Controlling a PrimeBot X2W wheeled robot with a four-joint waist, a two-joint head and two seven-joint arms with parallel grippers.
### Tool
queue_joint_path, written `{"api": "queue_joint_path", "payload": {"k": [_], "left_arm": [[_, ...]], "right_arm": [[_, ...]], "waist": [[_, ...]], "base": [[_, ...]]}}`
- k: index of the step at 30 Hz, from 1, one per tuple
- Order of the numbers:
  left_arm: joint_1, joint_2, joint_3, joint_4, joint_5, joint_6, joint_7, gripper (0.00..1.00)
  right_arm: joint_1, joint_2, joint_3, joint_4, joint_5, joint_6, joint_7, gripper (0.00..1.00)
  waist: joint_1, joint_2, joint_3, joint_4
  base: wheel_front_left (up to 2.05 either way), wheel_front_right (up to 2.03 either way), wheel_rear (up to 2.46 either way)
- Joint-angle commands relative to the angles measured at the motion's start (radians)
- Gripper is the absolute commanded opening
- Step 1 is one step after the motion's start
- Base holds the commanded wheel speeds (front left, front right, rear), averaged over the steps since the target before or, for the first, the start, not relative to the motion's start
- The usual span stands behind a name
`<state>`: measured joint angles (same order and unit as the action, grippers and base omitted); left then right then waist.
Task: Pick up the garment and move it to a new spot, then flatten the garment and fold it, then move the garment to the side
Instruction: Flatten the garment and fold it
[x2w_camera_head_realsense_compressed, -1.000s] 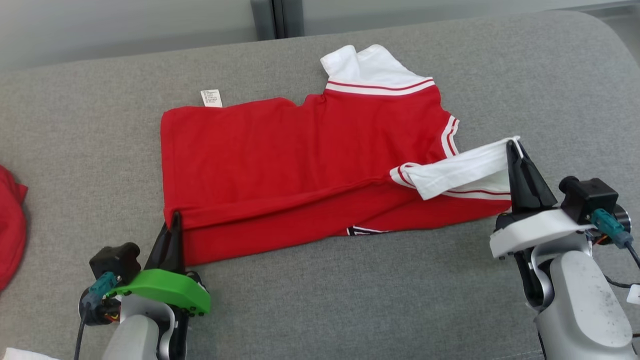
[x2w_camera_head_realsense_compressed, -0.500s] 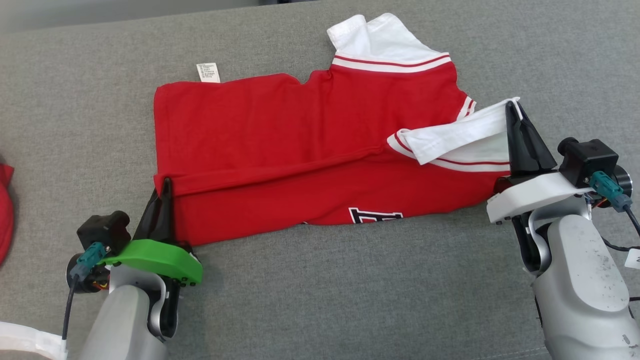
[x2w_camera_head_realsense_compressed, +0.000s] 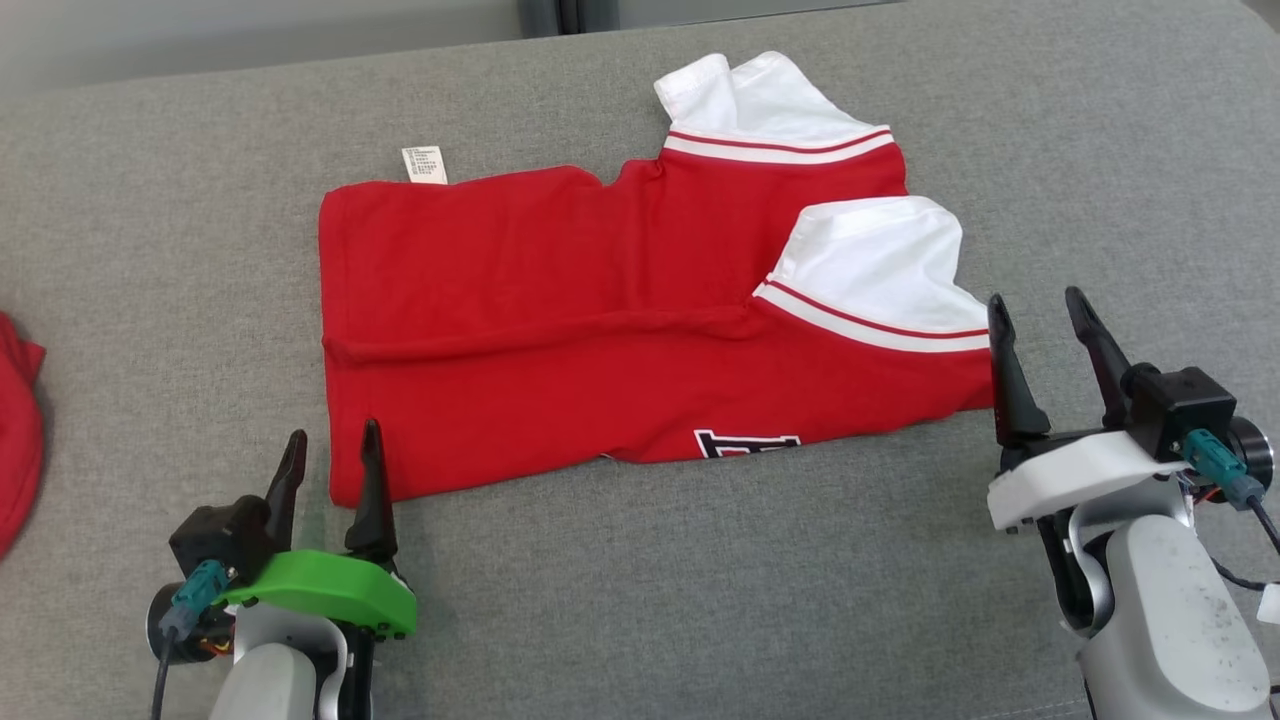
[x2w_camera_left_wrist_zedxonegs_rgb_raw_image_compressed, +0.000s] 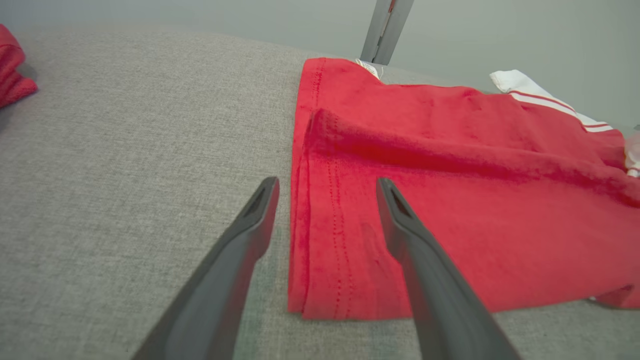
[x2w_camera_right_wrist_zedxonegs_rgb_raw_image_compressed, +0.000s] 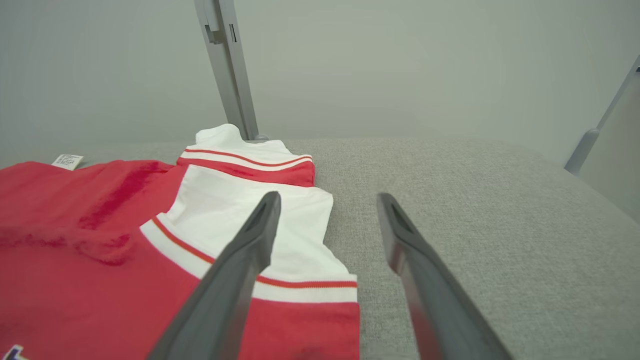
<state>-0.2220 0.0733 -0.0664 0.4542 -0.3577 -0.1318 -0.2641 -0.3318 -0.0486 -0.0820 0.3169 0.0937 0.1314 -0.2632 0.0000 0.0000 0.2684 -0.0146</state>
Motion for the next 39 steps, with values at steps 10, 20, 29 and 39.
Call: {"api": "queue_joint_path", "payload": {"k": [10, 20, 29, 39], "left_arm": [[-0.005, 0.016, -0.020, 0.057, 0.013, 0.002, 0.000, 1.00], [-0.025, 0.030, -0.057, 0.133, 0.010, 0.002, 0.003, 1.00], [-0.034, 0.041, -0.127, 0.230, -0.009, 0.002, 0.012, 0.64], [-0.048, 0.053, -0.140, 0.204, -0.071, 0.002, 0.005, 0.00]], "right_arm": [[0.042, -0.004, -0.033, 0.085, -0.034, -0.002, -0.002, 1.00], [-0.013, -0.004, -0.019, 0.205, -0.031, -0.001, -0.002, 1.00], [-0.046, -0.001, 0.034, 0.342, 0.003, -0.001, 0.004, 0.00], [-0.050, -0.004, 0.023, 0.277, 0.062, -0.001, -0.001, 0.00]], "waist": [[0.0000, 0.0000, 0.027, -0.010], [0.0000, 0.0000, 0.056, -0.001], [0.0000, 0.0000, 0.058, 0.012], [0.0000, 0.0000, 0.028, 0.014]], "base": [[0.00, 0.00, 0.00], [0.00, 0.00, 0.00], [0.00, 0.00, 0.00], [0.00, 0.00, 0.00]]}}
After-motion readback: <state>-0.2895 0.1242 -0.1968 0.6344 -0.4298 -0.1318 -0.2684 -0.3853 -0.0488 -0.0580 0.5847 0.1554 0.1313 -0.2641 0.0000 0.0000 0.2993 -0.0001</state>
